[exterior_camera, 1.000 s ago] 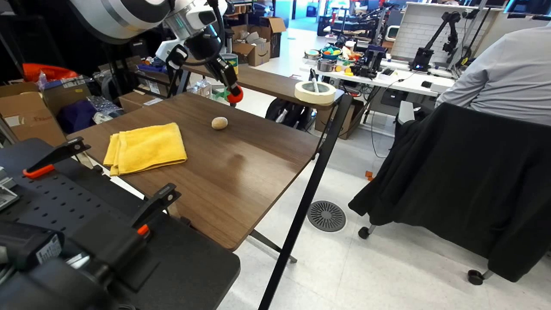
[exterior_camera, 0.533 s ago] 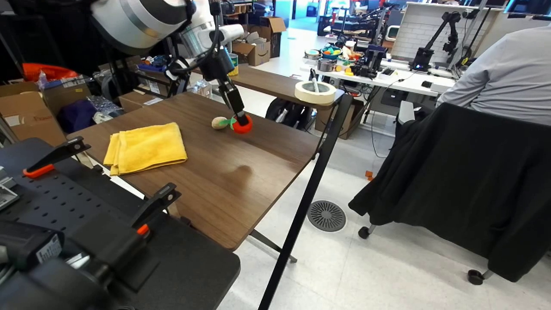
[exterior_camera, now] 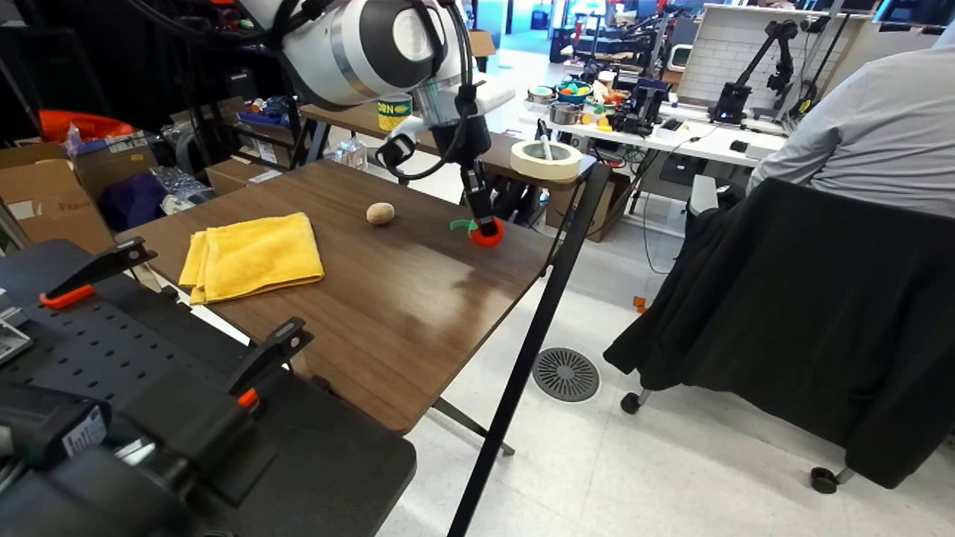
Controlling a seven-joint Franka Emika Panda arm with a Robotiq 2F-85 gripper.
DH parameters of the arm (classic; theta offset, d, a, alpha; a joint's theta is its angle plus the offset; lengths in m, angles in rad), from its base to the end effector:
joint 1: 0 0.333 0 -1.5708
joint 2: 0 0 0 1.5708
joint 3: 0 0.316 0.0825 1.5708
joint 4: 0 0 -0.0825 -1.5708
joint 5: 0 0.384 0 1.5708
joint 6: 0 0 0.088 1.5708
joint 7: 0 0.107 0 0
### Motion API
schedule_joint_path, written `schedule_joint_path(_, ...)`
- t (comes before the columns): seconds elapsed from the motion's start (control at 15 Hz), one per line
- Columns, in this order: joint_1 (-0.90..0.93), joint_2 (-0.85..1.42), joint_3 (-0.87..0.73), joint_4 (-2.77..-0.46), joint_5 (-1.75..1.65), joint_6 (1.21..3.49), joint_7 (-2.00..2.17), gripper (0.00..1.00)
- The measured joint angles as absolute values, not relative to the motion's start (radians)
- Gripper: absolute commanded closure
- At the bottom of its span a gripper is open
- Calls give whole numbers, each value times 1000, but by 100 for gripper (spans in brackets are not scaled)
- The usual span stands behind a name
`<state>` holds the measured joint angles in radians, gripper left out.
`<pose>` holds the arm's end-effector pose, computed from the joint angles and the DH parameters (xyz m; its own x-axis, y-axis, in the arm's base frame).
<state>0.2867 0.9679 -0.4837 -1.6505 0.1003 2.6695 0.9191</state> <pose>0.6786 -0.0980 0.1091 0.5319 -0.7742 0.3430 -0.8396 -0.5348 0.0950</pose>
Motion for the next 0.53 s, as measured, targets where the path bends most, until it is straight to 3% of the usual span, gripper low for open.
schedule_joint_path(0.4,258,1040,-476,-1542,73,2668,1083,94)
schedule_joint_path(0.47,260,1048,-476,-1534,63,2667,1107,50)
schedule_joint_path(0.53,262,1051,-476,-1532,58,2662,1128,49)
